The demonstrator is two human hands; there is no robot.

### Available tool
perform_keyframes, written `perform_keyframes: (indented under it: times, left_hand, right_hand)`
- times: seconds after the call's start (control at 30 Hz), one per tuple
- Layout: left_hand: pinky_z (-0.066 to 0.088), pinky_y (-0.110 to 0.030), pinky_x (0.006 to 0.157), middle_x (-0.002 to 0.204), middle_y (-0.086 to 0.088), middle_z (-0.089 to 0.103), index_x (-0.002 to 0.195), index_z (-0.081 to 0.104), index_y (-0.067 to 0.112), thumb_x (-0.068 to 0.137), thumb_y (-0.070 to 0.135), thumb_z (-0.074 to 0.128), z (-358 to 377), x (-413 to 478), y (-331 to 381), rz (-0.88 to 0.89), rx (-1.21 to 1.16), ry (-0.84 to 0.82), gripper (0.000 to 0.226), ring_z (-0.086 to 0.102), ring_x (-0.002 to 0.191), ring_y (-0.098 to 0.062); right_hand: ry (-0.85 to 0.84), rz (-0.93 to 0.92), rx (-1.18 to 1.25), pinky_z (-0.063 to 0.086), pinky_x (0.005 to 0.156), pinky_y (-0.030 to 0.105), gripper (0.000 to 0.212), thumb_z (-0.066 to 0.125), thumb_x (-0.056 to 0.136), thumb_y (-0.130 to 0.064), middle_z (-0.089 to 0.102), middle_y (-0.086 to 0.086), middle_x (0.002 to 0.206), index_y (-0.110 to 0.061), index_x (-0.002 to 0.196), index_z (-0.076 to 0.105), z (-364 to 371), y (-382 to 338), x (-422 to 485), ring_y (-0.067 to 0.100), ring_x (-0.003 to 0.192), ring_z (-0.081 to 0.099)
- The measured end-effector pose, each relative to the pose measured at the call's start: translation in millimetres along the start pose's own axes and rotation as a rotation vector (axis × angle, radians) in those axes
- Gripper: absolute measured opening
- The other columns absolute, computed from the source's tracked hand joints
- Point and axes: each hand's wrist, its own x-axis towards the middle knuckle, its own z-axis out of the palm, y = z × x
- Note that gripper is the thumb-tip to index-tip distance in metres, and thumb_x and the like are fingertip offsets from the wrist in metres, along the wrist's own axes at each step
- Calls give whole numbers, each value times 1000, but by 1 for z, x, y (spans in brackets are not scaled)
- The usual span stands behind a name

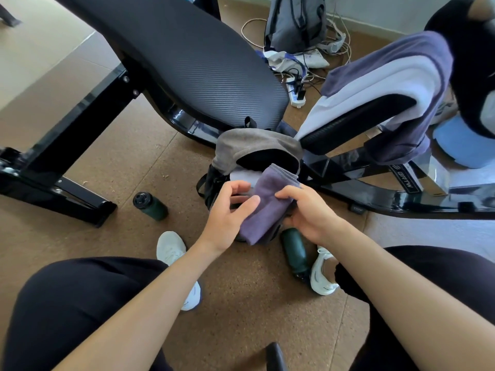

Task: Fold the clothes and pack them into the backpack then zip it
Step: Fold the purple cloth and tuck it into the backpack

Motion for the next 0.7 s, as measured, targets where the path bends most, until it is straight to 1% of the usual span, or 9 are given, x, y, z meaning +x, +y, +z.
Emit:
perform_keyframes:
  times: [0.1,0.2,0.3,0.37,0.4,0.47,0.53,0.63,0.7]
  left_hand:
    - [41,-22,109,141,14,47,140,40,32,103,27,57,3,-2,-8,119,159,-154,42,46,133,-2]
    - [35,-25,113,142,13,46,139,39,43,103,35,53,9,-6,-21,141,296,-216,39,42,136,-5]
    - [37,-16,107,135,16,53,135,49,36,101,32,61,7,-5,-25,29,236,-289,37,47,129,2]
    - [38,-7,98,130,22,55,133,54,31,97,27,69,3,-3,-29,-36,181,-267,39,50,121,10]
    - [39,-7,95,129,24,55,132,56,30,95,26,71,2,-2,-32,-69,164,-237,41,51,119,10]
    - [39,-14,94,125,26,55,132,57,33,93,27,72,0,0,-38,-147,157,-167,41,52,118,5]
    - [37,-24,95,123,21,55,132,56,36,94,28,71,-3,2,-46,-225,188,-101,42,53,118,-6]
    - [38,-30,95,128,7,55,136,54,37,92,26,71,-9,9,-58,-300,232,-45,49,53,119,-15]
    - [39,-30,93,130,3,54,140,51,37,90,25,72,-13,15,-63,-313,280,-30,55,53,119,-17]
  right_hand:
    - [-58,9,-32,60,87,47,36,59,91,-5,73,12,120,-14,125,67,7,5,-1,28,112,70]
    - [5,32,-58,60,75,38,24,61,96,-7,76,10,110,-11,118,70,7,16,2,26,104,71]
    - [75,66,-142,58,83,40,23,67,94,-12,76,12,110,-7,116,70,3,29,9,28,105,72]
    - [121,64,-249,58,87,42,23,73,91,-18,76,12,107,-9,112,70,-1,34,17,27,102,72]
    - [137,60,-287,58,84,41,22,74,91,-19,74,11,105,-10,110,69,-3,35,21,25,97,71]
    - [166,42,-362,56,76,38,24,75,90,-21,68,12,103,-14,111,66,-6,33,28,22,87,65]
    - [211,-30,-558,53,76,35,31,76,89,-20,63,8,106,-18,118,65,-11,24,34,19,89,62]
    - [187,-209,-858,50,92,37,42,77,86,-21,61,8,117,-21,126,66,-20,1,49,19,104,57]
    - [145,-290,-1050,46,106,39,49,77,85,-22,50,12,132,-24,132,63,-24,-16,63,25,120,52]
